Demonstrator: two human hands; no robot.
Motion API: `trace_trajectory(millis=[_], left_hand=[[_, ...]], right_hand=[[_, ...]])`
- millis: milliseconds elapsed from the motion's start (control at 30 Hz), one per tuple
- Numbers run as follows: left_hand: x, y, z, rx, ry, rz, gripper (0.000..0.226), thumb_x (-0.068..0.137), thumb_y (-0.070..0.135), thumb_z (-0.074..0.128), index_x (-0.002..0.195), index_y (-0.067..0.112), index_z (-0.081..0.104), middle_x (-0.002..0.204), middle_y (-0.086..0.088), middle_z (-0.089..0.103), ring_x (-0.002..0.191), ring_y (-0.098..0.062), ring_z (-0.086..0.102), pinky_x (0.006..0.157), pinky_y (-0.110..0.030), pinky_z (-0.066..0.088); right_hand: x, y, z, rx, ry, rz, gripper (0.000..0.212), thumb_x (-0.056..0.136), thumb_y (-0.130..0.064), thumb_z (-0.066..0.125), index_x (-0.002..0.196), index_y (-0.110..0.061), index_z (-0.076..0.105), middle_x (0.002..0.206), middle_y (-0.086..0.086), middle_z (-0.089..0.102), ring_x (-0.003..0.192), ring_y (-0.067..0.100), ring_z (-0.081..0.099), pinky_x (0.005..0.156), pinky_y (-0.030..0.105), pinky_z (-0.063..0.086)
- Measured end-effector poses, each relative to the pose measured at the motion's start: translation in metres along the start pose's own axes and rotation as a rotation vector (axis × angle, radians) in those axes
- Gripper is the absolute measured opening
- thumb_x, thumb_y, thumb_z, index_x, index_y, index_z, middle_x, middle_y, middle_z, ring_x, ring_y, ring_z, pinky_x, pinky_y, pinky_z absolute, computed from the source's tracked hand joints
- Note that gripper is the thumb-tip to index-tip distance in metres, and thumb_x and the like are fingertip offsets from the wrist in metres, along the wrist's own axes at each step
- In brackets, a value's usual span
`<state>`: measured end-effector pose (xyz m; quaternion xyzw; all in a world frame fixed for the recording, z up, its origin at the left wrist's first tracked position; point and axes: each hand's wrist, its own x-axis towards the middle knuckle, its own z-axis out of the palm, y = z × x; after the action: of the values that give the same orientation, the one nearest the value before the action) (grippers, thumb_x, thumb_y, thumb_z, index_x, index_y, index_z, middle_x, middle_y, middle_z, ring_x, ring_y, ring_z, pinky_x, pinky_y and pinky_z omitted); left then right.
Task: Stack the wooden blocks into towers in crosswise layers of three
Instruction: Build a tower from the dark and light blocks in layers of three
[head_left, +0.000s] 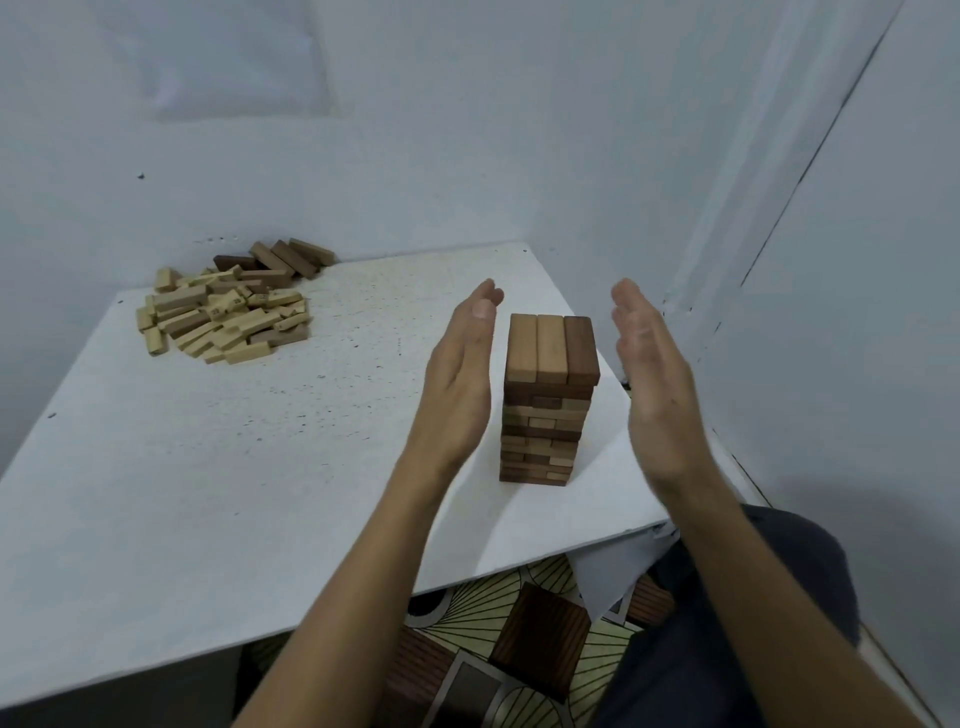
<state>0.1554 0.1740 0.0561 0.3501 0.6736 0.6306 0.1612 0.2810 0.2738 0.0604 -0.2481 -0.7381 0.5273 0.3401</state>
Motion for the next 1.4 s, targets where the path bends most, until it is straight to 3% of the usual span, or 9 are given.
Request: trace_trajectory(millis=[133,267,633,900,1000,1100,1233,1400], left_hand=[[-0.007,-0.005,0.019,-0.132,0.065,-0.041,0.066,0.097,0.060,0.019,0.154,0.028,0.030,0.156,0.015,0.037,0.141,0.006,0.030,0.123,-0.036,0.020],[-0.009,-0.001,0.027,-0.151,0.082,-0.053,0.066,0.098,0.060,0.016,0.154,0.029,0.028,0.158,0.017,0.031,0.143,0.007,0.024,0.124,-0.035,0.017],[-0.008,0.003,0.031,-0.073,0.030,-0.027,0.059,0.105,0.047,0.014,0.155,0.022,0.030,0.159,0.016,0.030,0.138,0.018,0.020,0.105,0.004,0.014],[-0.009,0.004,0.033,-0.048,0.032,-0.017,0.063,0.101,0.050,0.015,0.155,0.020,0.030,0.160,0.013,0.029,0.135,0.019,0.021,0.102,0.006,0.014],[-0.009,0.004,0.033,-0.050,0.031,-0.020,0.062,0.102,0.049,0.015,0.155,0.020,0.030,0.159,0.014,0.029,0.127,0.029,0.022,0.100,0.007,0.014],[-0.009,0.003,0.032,-0.066,0.022,-0.009,0.062,0.102,0.052,0.017,0.156,0.023,0.027,0.159,0.014,0.030,0.132,0.025,0.022,0.104,0.004,0.016],[-0.005,0.002,0.014,-0.066,-0.031,0.044,0.070,0.096,0.059,0.040,0.157,0.032,0.019,0.157,0.017,0.033,0.141,0.008,0.029,0.114,-0.018,0.024],[0.016,0.000,-0.034,0.128,-0.393,0.090,0.108,0.068,0.048,0.081,0.155,0.043,0.017,0.152,0.014,0.042,0.139,0.002,0.037,0.120,-0.037,0.028]], right_hand=[[-0.007,0.006,0.022,0.117,0.024,0.017,0.068,0.096,-0.062,0.019,0.157,-0.034,0.015,0.162,-0.021,0.017,0.145,-0.009,0.016,0.121,0.021,0.014],[-0.008,0.006,0.029,0.162,0.029,0.015,0.067,0.097,-0.059,0.017,0.158,-0.032,0.012,0.163,-0.021,0.013,0.144,-0.014,0.013,0.117,0.011,0.012],[-0.009,0.006,0.037,0.182,0.025,-0.003,0.064,0.099,-0.053,0.017,0.158,-0.028,0.012,0.163,-0.017,0.015,0.145,-0.012,0.012,0.106,-0.003,0.013],[-0.009,0.008,0.038,0.175,0.038,-0.001,0.063,0.100,-0.052,0.018,0.158,-0.027,0.014,0.163,-0.015,0.016,0.145,-0.011,0.012,0.113,0.004,0.013],[-0.009,0.008,0.038,0.169,0.040,-0.008,0.062,0.101,-0.051,0.019,0.158,-0.026,0.014,0.164,-0.015,0.016,0.145,-0.010,0.013,0.112,0.003,0.013],[-0.009,0.007,0.038,0.179,0.037,-0.011,0.064,0.099,-0.052,0.020,0.158,-0.027,0.014,0.163,-0.015,0.017,0.145,-0.011,0.014,0.113,0.004,0.014],[-0.005,0.007,0.019,0.180,0.021,-0.049,0.068,0.096,-0.053,0.039,0.157,-0.033,0.016,0.160,-0.013,0.029,0.144,-0.005,0.026,0.120,0.026,0.024],[0.017,0.012,-0.033,-0.023,-0.281,-0.056,0.104,0.073,-0.046,0.079,0.151,-0.051,0.011,0.152,-0.012,0.041,0.140,0.003,0.038,0.117,0.033,0.029]])
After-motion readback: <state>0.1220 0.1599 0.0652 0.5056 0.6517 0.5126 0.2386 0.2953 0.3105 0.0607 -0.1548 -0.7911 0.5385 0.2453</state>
